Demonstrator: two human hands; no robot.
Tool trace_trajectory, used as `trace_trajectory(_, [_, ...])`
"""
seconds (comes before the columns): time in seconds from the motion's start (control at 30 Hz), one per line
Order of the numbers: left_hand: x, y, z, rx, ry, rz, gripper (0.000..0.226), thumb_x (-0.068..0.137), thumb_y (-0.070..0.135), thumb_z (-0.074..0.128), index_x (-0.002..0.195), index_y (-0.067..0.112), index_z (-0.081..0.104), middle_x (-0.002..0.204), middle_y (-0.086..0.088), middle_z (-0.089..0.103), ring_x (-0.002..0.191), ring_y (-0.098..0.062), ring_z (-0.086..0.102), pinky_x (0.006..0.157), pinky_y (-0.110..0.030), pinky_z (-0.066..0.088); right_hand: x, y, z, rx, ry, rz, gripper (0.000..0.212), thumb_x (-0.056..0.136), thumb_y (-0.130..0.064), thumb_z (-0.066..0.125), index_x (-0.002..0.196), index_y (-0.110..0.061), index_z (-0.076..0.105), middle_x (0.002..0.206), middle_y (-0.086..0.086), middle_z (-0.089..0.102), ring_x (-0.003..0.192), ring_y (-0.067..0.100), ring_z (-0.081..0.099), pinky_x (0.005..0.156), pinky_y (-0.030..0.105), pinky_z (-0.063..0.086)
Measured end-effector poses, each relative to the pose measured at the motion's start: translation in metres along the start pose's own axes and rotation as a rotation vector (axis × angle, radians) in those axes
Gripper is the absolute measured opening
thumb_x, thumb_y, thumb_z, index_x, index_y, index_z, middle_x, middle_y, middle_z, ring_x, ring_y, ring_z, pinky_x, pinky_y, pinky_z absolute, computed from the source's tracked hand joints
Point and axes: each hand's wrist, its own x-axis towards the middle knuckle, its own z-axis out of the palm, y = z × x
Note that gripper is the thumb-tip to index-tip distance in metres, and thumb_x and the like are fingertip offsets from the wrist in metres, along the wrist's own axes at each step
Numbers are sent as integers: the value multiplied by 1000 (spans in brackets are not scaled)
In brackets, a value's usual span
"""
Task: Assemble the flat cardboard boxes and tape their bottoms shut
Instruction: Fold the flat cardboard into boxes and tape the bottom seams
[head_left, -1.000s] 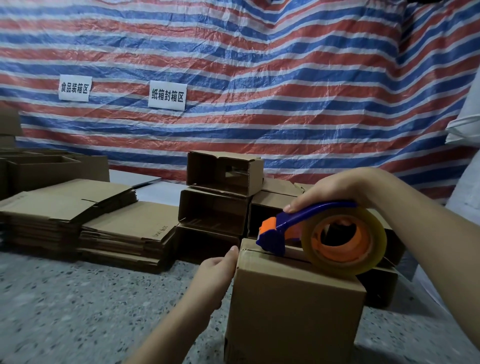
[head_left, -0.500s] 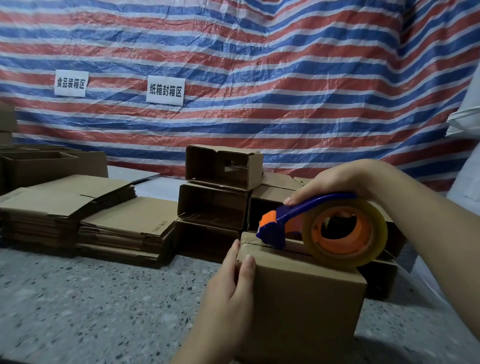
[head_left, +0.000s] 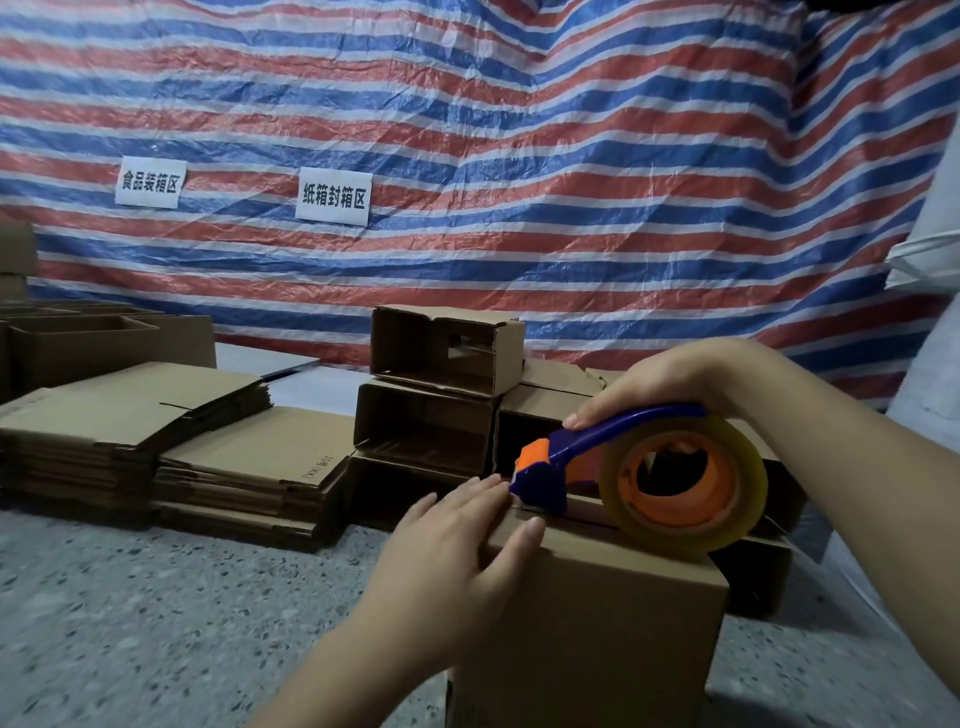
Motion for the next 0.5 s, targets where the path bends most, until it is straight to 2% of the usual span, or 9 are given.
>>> trace_trajectory(0.07, [1,0,-3,166,0,36,87,75,82,0,150,45,25,156,25,27,144,6,14,121,-30,4,0,1,-2,-17,0,17,58,75,-61,71,113,-19,62,80,3,78,64,13,74,53,22,55])
trace_trajectory(0.13, [2,1,-5,252,16,53,92,74,83,-6,150,44,28,155,25,28,146,2,15,119,-32,3,-1,0,-5,-51,-8,38,60,73,-65,71,113,-20,63,80,3,78,65,14,75,52,22,56])
trace_trajectory(0.23, [3,1,-6,318,33,64,82,82,81,1,148,42,32,154,23,32,145,0,20,118,-32,4,-3,2,-10,-77,-13,64,72,63,-68,73,115,-19,65,84,4,79,69,15,76,54,23,57])
trace_trajectory(0.37, [2,1,-6,342,27,58,79,85,80,3,148,42,32,154,24,33,145,0,22,118,-30,7,-2,11,-18,-115,-22,93,74,59,-70,74,111,-18,67,85,4,79,70,15,76,57,24,57])
trace_trajectory(0.5, [2,1,-6,354,26,72,77,86,78,6,147,40,36,153,22,35,144,-1,25,117,-29,10,-10,40,-31,-123,9,154,87,54,-75,79,117,-16,65,99,10,78,90,23,76,74,32,60])
